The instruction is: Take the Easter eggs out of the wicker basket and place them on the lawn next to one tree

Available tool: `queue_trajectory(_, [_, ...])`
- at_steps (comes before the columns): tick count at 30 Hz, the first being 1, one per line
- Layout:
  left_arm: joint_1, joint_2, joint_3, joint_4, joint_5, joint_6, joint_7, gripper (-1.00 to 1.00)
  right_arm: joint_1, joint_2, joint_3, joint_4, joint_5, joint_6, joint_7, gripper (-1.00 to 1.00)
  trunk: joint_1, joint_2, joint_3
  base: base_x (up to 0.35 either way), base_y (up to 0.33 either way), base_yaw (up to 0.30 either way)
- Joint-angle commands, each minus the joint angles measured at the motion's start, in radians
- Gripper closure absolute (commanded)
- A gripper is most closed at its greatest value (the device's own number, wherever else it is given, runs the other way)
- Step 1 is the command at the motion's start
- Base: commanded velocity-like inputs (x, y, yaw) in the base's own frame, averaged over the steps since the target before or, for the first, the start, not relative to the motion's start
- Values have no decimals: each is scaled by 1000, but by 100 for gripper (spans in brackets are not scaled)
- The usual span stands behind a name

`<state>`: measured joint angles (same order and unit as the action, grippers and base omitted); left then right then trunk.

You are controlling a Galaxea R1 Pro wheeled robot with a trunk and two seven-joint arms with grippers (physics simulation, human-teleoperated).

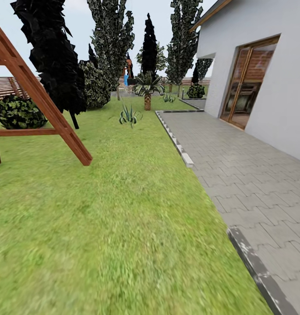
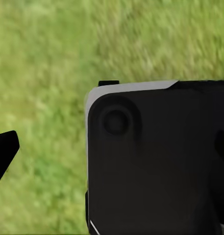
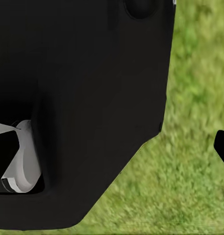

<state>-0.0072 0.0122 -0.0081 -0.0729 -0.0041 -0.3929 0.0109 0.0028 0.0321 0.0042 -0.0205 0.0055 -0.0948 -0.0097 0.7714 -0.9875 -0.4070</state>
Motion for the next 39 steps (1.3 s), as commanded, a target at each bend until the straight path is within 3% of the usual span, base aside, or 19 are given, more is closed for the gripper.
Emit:
queue_trajectory(1, [-1,0,-1,1,-1,-3,1,-100,0,0,0,-1,1,-2,-1,-100,1,0,-1,319,117,0])
queue_trajectory(39, [-1,0,0,1,1,-4,0,-100,0,0,-1,-1,1,-2,-1,-100,1,0,-1,319,97,0])
